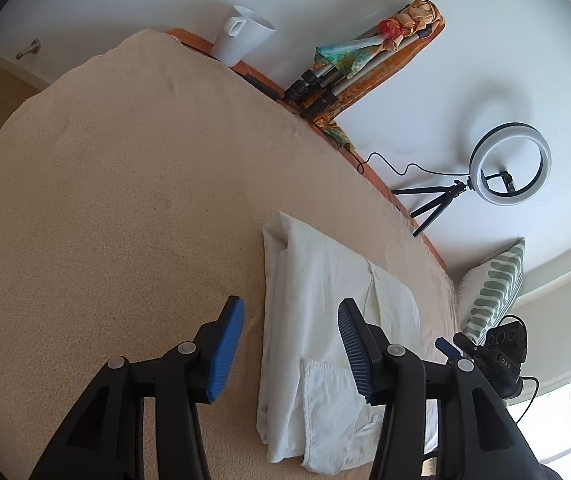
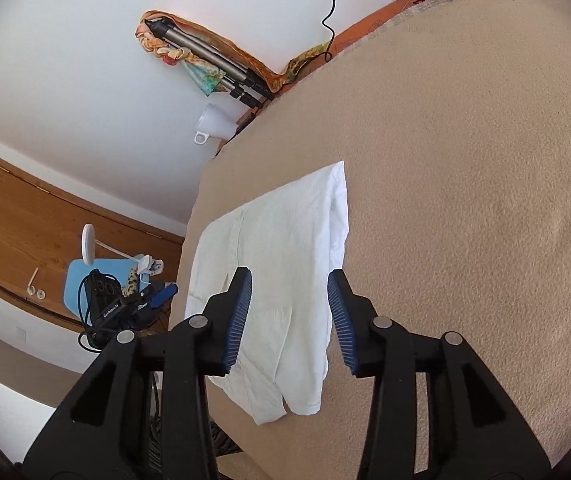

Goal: Fold small clothes

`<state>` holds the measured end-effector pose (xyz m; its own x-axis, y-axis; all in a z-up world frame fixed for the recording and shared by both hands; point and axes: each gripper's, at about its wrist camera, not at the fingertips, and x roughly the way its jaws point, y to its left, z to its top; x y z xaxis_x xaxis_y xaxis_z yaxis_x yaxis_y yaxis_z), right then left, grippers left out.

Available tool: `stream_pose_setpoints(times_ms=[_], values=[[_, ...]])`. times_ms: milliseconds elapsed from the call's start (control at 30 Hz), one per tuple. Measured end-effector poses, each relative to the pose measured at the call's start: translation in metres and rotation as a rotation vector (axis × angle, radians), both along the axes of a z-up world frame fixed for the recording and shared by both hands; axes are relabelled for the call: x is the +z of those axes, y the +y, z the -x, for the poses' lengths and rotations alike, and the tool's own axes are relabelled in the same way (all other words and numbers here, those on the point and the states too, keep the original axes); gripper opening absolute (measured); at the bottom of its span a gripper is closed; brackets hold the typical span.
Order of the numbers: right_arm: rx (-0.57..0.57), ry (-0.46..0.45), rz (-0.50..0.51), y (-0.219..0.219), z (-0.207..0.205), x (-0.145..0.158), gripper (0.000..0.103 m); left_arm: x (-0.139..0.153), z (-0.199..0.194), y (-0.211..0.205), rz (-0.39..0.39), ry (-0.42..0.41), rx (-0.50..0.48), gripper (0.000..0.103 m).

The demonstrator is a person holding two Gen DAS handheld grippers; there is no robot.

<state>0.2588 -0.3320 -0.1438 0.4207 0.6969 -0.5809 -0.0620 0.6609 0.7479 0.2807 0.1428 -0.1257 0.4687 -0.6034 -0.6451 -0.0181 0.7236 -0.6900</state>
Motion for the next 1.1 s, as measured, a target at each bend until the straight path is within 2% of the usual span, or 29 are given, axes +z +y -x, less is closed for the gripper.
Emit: stream_pose_setpoints(times_ms=[100, 400, 500, 567, 667, 733, 833, 900, 933, 1000, 1033, 1100], values=[[-0.004, 0.01, 0.0, 0.007, -0.02, -0.004, 0.042, -0.008, -0.021, -0.004, 0.056, 0.034, 0.014, 0.054], [-0.02, 0.071, -0.047, 0.014, -0.065, -0.032, 0.042, -0.023, -0.07, -0.026, 0.129, 0.091, 0.001, 0.052], [-0.022, 0.091, -0.066, 0.014, -0.076, -0.041, 0.042, -0.029, -0.08, -0.031, 0.139, 0.104, -0.005, 0.046], [-0.029, 0.113, -0.083, 0.013, -0.081, -0.049, 0.042, -0.034, -0.084, -0.034, 0.168, 0.119, -0.009, 0.037], [-0.036, 0.133, -0.114, 0.012, -0.085, -0.055, 0.042, -0.036, -0.087, -0.038, 0.171, 0.11, -0.004, 0.027], [-0.038, 0.121, -0.112, 0.012, -0.086, -0.054, 0.04, -0.035, -0.088, -0.038, 0.162, 0.098, 0.001, 0.019], [-0.049, 0.099, -0.127, 0.011, -0.088, -0.049, 0.029, -0.033, -0.089, -0.039, 0.144, 0.069, -0.001, 0.012], [-0.054, 0.089, -0.106, 0.012, -0.089, -0.047, 0.015, -0.033, -0.087, -0.04, 0.138, 0.049, 0.003, 0.011], [-0.054, 0.084, -0.086, 0.014, -0.09, -0.047, 0.014, -0.033, -0.086, -0.04, 0.127, 0.045, 0.007, 0.01], [-0.058, 0.066, -0.053, 0.018, -0.088, -0.045, 0.01, -0.031, -0.085, -0.042, 0.078, 0.036, 0.013, 0.009], [-0.062, 0.053, -0.028, 0.021, -0.088, -0.043, 0.009, -0.029, -0.084, -0.042, 0.035, 0.025, 0.026, 0.005], [-0.071, 0.031, 0.048, 0.026, -0.086, -0.037, 0.007, -0.023, -0.081, -0.039, -0.059, 0.002, 0.066, 0.004]])
